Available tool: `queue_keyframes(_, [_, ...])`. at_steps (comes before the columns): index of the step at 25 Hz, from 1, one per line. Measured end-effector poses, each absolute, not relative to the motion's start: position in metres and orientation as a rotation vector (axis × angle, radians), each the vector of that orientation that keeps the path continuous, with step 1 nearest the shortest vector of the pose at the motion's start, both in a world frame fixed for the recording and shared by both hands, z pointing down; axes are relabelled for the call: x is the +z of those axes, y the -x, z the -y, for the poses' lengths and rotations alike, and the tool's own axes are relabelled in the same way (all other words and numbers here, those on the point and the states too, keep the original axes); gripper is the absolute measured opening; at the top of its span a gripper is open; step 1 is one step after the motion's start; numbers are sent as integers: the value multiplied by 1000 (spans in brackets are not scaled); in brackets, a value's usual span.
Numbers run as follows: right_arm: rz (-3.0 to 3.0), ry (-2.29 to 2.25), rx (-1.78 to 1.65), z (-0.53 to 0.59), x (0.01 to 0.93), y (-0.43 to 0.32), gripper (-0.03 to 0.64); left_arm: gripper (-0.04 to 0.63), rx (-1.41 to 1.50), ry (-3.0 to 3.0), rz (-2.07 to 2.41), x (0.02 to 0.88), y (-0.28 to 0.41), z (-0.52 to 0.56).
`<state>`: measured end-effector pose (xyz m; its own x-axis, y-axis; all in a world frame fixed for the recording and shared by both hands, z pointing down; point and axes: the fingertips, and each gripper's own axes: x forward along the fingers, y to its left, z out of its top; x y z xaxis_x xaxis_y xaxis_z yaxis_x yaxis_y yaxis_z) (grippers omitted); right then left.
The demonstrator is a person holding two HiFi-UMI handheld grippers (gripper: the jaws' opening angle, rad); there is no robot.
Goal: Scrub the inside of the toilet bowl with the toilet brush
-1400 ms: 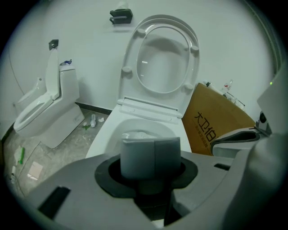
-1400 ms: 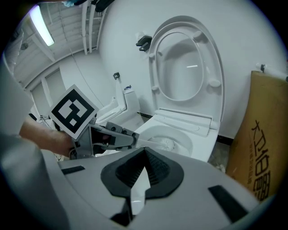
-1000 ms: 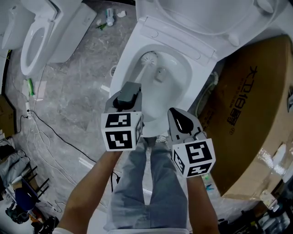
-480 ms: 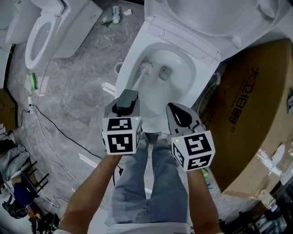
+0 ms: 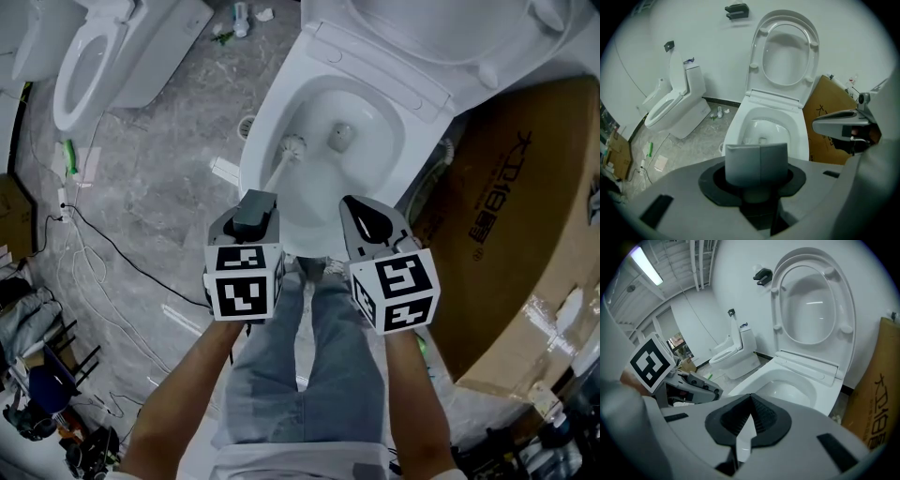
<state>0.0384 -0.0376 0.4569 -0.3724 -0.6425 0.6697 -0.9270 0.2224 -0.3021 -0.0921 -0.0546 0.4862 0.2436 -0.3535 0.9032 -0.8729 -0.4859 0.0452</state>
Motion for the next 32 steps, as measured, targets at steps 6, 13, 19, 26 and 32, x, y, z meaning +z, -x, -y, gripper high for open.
queue_keyframes(6, [2082, -1421, 975, 28, 457, -35, 2, 156, 1267, -1926, 1096, 481, 99, 35])
queue_keyframes(13, [2081, -1404, 967, 19, 448, -34, 2, 156, 1330, -1877, 1051, 480, 108, 13])
queue_keyframes(19, [2075, -1389, 968, 9, 439, -36, 2, 156, 1352, -1827, 1022, 480, 107, -8])
queue_keyframes(26, [2058, -1372, 964, 2, 435, -40, 2, 156, 1376, -1783, 974, 479, 104, -24])
queue_keyframes(32, [2041, -1379, 970, -2, 434, -46, 2, 156, 1384, -1775, 905, 479, 93, -37])
